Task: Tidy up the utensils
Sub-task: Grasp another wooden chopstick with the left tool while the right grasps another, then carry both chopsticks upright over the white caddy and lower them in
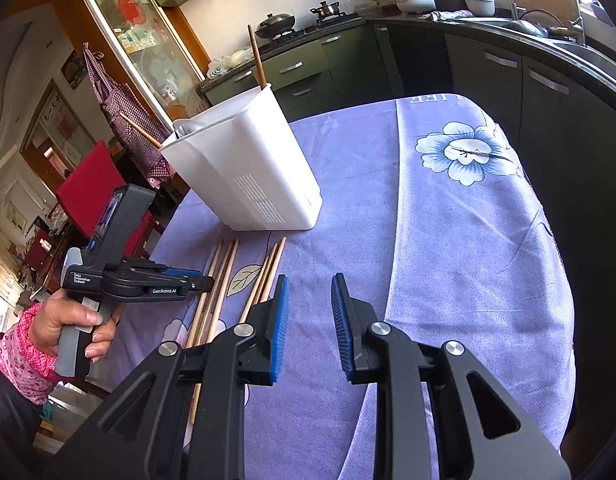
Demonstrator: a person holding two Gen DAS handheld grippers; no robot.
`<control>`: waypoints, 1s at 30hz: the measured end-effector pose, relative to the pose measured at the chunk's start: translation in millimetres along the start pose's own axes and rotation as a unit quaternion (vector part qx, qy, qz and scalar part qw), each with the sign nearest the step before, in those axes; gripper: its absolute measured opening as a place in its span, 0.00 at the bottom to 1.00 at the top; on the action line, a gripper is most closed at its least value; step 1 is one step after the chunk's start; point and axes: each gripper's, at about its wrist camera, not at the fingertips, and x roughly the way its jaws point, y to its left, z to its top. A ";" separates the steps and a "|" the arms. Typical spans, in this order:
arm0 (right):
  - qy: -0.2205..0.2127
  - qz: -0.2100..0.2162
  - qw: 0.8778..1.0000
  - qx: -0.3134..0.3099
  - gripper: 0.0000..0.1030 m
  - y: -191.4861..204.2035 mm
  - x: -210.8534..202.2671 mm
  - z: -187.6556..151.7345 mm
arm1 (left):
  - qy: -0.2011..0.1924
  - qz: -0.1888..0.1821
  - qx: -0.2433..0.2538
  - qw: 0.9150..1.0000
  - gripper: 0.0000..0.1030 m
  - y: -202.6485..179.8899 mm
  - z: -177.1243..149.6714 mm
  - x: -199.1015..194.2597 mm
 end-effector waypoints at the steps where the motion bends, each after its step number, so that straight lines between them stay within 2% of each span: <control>1: 0.005 -0.001 1.000 -0.005 0.23 2.8 4.4 0.7 | -0.002 0.002 0.002 1.000 0.18 -2.2 2.6 -0.2; 2: 0.012 -0.002 1.000 -0.008 0.23 5.4 10.2 1.3 | -0.005 0.003 0.005 1.000 0.11 -2.1 3.3 -0.8; 8: 0.076 -0.008 0.996 -0.041 0.23 28.5 65.3 4.5 | -0.014 -0.019 -0.007 1.000 0.06 10.0 1.3 -5.0; 15: 0.128 -0.037 0.989 -0.064 0.14 49.8 122.8 11.9 | -0.093 -0.027 -0.006 0.995 0.06 26.1 -12.3 -48.4; 18: 0.145 -0.052 0.986 -0.065 0.13 52.1 140.4 12.6 | -0.121 -0.030 -0.003 0.992 0.06 29.8 -20.6 -67.9; 22: 0.150 -0.054 0.985 -0.065 0.13 55.6 146.5 15.2 | -0.145 -0.038 0.003 0.989 0.06 31.8 -28.2 -86.9; 30: 0.165 -0.078 0.980 -0.079 0.13 70.4 155.6 16.2 | -0.161 -0.050 0.008 0.986 0.06 31.3 -41.8 -100.3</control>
